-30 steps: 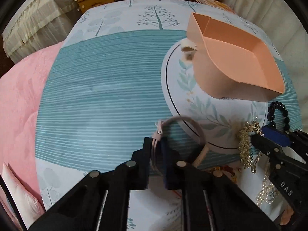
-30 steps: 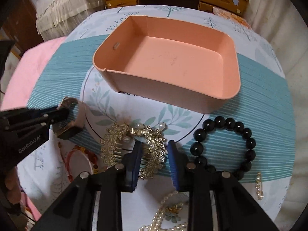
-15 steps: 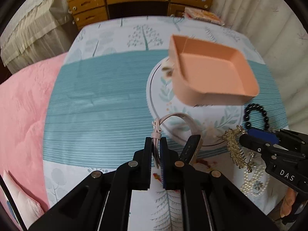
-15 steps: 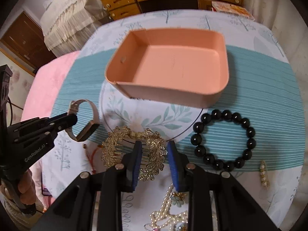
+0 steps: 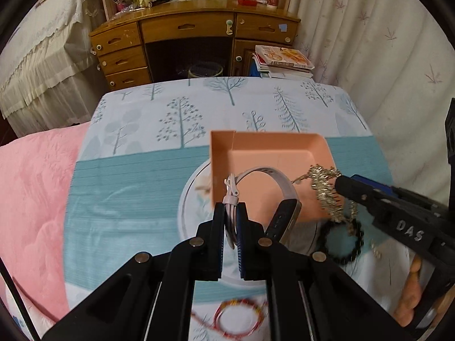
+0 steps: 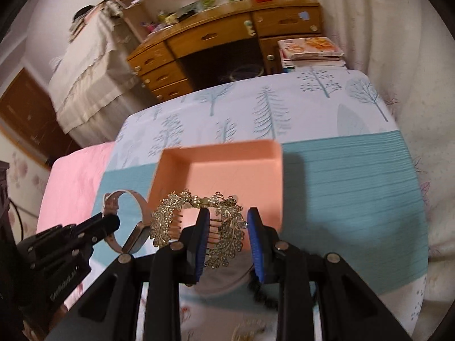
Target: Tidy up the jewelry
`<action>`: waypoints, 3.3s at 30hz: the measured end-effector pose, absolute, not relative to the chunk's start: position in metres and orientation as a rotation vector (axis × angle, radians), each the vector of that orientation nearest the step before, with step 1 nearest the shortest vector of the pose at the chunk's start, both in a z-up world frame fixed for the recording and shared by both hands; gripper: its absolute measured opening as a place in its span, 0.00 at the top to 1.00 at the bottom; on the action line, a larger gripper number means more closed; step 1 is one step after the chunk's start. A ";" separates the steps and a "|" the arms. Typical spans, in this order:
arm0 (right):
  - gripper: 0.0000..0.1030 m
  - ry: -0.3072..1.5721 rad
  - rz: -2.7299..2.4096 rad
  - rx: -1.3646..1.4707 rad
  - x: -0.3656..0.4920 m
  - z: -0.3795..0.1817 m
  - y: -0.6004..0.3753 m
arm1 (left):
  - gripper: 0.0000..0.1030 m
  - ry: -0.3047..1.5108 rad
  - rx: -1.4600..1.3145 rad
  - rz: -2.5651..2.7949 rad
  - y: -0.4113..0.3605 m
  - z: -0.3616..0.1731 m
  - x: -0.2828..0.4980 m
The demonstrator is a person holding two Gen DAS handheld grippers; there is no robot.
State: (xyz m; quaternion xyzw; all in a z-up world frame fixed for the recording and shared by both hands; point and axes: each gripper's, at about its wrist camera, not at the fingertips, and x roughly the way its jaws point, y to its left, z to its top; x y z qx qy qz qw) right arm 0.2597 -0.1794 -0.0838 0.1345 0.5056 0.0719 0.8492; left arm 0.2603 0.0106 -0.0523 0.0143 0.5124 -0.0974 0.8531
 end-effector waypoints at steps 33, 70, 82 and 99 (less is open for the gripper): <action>0.72 0.957 0.225 0.302 0.144 -0.054 -0.200 | 0.34 0.952 -0.047 -0.261 0.043 -0.027 0.189; 0.72 0.995 0.138 0.316 0.037 -0.104 -0.258 | 0.15 1.015 0.180 -0.441 -0.053 -0.108 0.084; 0.72 1.031 0.161 0.372 0.040 -0.127 -0.273 | 0.15 1.070 0.317 -0.484 -0.083 -0.144 0.082; 0.72 1.078 0.152 0.399 0.051 -0.150 -0.281 | 0.69 1.116 0.299 -0.523 -0.100 -0.156 0.089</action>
